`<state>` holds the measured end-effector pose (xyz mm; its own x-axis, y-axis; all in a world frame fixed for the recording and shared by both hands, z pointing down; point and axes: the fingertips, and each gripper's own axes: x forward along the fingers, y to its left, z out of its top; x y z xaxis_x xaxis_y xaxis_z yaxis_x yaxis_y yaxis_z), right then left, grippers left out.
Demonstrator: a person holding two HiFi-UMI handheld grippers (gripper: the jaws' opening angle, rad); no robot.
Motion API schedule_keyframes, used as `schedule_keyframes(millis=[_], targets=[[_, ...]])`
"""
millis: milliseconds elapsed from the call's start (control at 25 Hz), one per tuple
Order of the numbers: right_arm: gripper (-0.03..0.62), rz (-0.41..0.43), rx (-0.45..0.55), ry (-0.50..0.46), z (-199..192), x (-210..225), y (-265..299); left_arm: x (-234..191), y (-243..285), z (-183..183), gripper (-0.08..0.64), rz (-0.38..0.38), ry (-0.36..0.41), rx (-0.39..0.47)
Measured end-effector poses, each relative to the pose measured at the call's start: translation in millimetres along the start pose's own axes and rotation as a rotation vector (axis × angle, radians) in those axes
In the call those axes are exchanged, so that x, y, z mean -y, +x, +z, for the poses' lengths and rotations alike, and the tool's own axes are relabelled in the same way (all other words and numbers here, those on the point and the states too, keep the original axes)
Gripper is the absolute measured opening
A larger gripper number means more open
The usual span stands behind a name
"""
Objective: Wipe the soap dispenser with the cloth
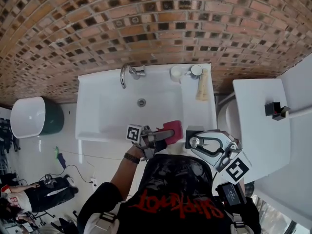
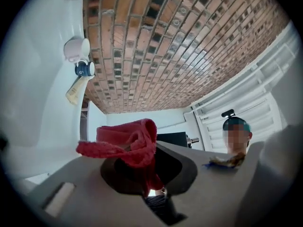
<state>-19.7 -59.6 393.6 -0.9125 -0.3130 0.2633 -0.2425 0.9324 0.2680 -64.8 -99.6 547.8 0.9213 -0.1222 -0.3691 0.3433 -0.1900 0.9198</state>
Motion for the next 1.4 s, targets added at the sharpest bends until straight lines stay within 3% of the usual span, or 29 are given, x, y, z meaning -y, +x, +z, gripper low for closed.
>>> schedule_keyframes(millis=[120, 240, 320, 400, 520, 600, 760, 920, 960, 1080, 1120, 1240, 1320, 1400], targets=[[0.137, 0.02, -0.005, 0.02, -4, -2, 9, 4, 6, -6, 0.048, -0.01, 0.1, -0.038], [0.137, 0.056, -0.064, 0.049, -20, -8, 20, 9, 21, -19, 0.048, 0.023, 0.178, -0.137], [0.137, 0.065, -0.11, 0.047, -33, -8, 25, 23, 33, -24, 0.048, -0.007, 0.21, -0.188], [0.135, 0.057, -0.147, 0.043, -46, -5, 26, 49, 37, -19, 0.048, -0.117, 0.22, -0.169], [0.135, 0.064, -0.201, 0.045, -70, -4, 30, 97, 40, -3, 0.046, -0.33, 0.206, -0.071], [0.135, 0.083, -0.199, 0.068, -79, -7, 35, 107, 48, 2, 0.046, -0.347, 0.225, -0.064], [0.135, 0.114, -0.159, 0.082, -79, -3, 41, 88, 46, 11, 0.046, -0.26, 0.205, -0.043], [0.135, 0.146, 0.002, 0.039, -51, 9, 37, 69, 28, 14, 0.046, -0.181, 0.182, 0.012], [0.135, 0.145, 0.053, 0.079, -42, 14, 34, 66, 23, 15, 0.046, -0.16, 0.191, 0.034], [0.135, 0.109, 0.198, 0.344, -33, 33, 23, 54, 12, 19, 0.046, -0.073, 0.237, 0.09], [0.135, 0.102, 0.244, 0.392, -35, 39, 21, 53, 8, 21, 0.046, -0.05, 0.258, 0.107], [0.135, 0.124, 0.411, 0.445, -45, 56, 12, 52, -4, 21, 0.046, 0.03, 0.322, 0.138], [0.135, 0.124, 0.498, 0.529, -50, 69, 1, 48, -9, 17, 0.046, 0.075, 0.352, 0.146], [0.135, 0.078, 0.496, 0.557, -60, 84, -3, 40, -12, 14, 0.046, 0.118, 0.396, 0.124]])
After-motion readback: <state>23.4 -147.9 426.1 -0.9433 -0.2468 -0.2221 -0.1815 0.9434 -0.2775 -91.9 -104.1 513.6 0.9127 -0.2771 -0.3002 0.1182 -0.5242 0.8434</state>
